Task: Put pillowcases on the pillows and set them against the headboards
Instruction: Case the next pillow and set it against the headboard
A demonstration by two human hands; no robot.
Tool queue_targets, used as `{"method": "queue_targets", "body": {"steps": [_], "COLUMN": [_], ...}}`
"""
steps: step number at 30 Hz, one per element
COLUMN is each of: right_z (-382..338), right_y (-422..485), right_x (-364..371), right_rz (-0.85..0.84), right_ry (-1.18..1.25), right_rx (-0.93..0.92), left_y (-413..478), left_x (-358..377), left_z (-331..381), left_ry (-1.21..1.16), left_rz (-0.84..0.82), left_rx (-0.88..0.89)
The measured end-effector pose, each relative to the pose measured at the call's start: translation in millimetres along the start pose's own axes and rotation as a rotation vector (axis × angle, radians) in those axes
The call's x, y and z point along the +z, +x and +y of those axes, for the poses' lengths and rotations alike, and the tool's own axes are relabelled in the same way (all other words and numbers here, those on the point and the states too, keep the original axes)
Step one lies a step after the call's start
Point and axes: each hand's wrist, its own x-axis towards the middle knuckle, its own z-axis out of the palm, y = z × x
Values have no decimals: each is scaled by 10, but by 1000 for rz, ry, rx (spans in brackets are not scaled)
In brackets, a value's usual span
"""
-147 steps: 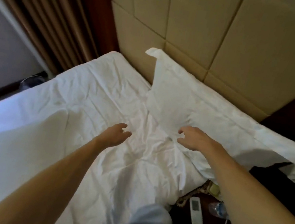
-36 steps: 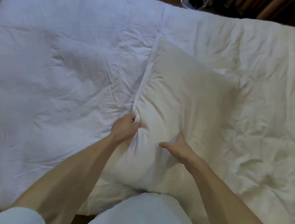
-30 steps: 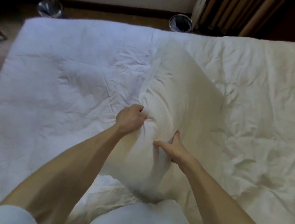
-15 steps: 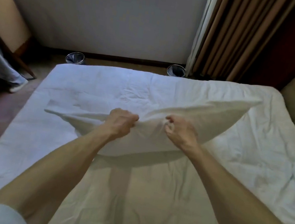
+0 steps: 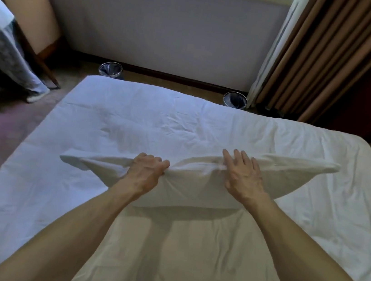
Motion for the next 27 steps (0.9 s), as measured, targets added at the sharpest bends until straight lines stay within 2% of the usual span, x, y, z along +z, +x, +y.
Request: {"method": "queue_targets", "body": {"steps": [10,14,17,21,27], "right_z": [460,495,532,600,651], "right_y": [222,84,-61,-275,-382], "right_x": [-82,-174,-283,-398,-1089], "right_rz": [-75,-8,28,135,312], "right_ry": [-147,-133,-177,-239,-305], "right_rx": [42,-16,8,-14,-43], "left_y": [124,70,-18,-45,186], "left_x": [-3,-58,-73,-250,-825], "left_z": [16,72,115,118,-148], "left_ry": [5,6,23,66,-41], "left_rz": [-94,-134,-144,-103,-182], "left_rx": [-64,-79,-62,-3,5]}}
